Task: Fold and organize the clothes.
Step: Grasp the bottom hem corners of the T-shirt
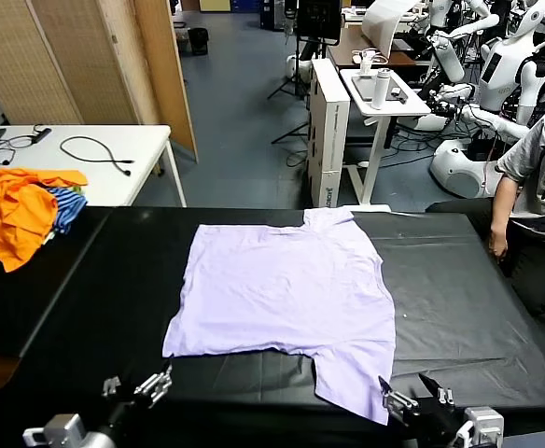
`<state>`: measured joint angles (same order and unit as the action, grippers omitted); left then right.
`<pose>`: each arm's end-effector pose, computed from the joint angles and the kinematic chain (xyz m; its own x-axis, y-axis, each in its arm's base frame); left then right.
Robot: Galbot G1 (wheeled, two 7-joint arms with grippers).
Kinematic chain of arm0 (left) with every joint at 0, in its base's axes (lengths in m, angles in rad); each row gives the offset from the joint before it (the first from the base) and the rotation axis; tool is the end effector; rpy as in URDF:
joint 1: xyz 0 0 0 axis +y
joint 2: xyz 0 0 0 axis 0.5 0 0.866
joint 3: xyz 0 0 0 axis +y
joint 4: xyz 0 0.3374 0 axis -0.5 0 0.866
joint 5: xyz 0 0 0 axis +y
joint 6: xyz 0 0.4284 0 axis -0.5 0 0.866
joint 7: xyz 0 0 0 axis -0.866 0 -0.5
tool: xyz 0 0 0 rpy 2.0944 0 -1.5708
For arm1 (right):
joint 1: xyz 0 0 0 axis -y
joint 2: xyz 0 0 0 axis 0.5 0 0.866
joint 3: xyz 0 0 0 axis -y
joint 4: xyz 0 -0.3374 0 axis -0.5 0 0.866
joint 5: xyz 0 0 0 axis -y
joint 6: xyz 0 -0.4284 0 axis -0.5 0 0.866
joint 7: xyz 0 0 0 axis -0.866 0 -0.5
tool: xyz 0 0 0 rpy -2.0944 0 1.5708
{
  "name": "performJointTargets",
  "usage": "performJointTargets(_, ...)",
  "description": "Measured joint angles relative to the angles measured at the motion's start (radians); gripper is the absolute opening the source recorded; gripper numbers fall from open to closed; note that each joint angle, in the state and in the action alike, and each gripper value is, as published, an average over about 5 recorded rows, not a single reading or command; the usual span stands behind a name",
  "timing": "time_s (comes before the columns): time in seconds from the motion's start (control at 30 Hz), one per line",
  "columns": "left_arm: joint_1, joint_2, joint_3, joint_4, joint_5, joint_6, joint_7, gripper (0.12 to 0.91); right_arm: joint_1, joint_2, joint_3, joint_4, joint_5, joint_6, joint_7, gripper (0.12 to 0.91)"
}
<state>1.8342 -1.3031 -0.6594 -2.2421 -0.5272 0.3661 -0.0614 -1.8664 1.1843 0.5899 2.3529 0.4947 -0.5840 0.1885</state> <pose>0.1947 0.0626 -0.2752 -0.8850 0.0812 0.4585 -0.0188 0.9777 -0.2094 0.1886 -0.0320 -0.2388 -0.7837 -0.0915 0.6144 -0.0624 0.9957 0.0687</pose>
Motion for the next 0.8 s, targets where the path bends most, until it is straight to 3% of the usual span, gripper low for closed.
performJointTargets(0.27,-0.032,-0.005,0.006,0.04,-0.003,-0.005,-0.001,0.907,0.005,0.009,-0.027,-0.021,-0.02,0.009,-0.004,0.9)
performJointTargets(0.5,-0.059,-0.007,0.019,0.067,-0.001,-0.005,-0.002,0.882,0.006,0.014,-0.03,-0.033,-0.031,0.018,-0.009,0.794)
performJointTargets(0.6,-0.063,-0.008,0.021,0.073,0.0,-0.005,-0.002,0.788,0.005,0.015,-0.031,-0.033,-0.034,0.019,-0.012,0.745)
performJointTargets(0.73,-0.063,-0.008,0.022,0.078,0.0,-0.005,-0.002,0.56,0.004,0.015,-0.035,-0.034,-0.036,0.019,-0.014,0.651)
performJointTargets(0.8,-0.062,-0.008,0.022,0.079,0.0,-0.005,-0.002,0.446,0.004,0.015,-0.036,-0.034,-0.037,0.019,-0.014,0.559)
